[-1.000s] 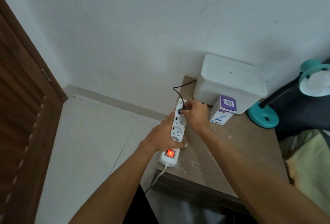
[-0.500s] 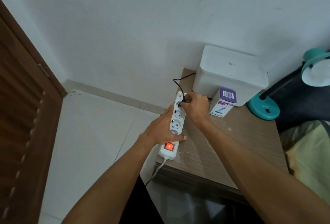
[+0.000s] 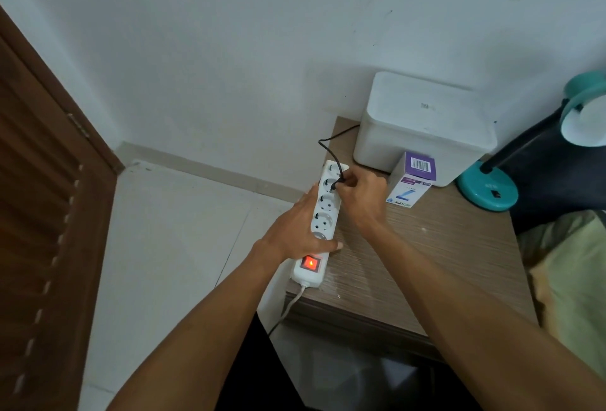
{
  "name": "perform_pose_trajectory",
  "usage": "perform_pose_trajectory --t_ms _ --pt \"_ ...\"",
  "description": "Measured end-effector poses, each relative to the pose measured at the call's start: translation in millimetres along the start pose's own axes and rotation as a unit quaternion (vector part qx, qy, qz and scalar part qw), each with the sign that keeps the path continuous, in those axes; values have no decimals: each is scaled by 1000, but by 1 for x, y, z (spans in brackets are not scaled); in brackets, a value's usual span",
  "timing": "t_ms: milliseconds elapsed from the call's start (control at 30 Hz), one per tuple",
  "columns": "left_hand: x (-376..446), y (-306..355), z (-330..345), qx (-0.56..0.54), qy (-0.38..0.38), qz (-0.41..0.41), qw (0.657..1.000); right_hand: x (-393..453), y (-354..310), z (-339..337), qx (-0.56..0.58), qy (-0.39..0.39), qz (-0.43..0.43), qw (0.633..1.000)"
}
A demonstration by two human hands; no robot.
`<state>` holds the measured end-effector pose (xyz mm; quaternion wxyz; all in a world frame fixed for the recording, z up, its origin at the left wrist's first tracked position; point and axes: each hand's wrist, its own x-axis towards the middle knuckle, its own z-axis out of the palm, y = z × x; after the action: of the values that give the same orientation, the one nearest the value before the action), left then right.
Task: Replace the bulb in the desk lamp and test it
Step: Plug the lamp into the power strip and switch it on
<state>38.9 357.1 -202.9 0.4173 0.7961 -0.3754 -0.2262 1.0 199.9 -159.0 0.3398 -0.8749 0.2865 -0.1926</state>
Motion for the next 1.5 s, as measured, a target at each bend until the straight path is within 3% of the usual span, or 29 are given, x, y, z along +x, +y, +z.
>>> perform_pose_trajectory --t_ms 167,600,1033,1167,1367,1500 --pt "1 -3 0 -4 -5 -8 1000 -2 -1 1 -10 -24 -27 999" --pt "2 -3 0 10 -1 -10 1000 8 7 5 6 -32 -4 999" --pt "0 3 -1 42 -6 -25 999 15 1 4 -56 -77 8 995" --pt "0 8 -3 85 3 -36 996 11 3 -6 -46 -140 3 989" --pt "-10 25 -3 236 23 -31 971 -36 28 -24 -44 -111 -40 992" --pt "-18 43 9 354 44 44 933 -65 61 -49 -118 -126 -69 983"
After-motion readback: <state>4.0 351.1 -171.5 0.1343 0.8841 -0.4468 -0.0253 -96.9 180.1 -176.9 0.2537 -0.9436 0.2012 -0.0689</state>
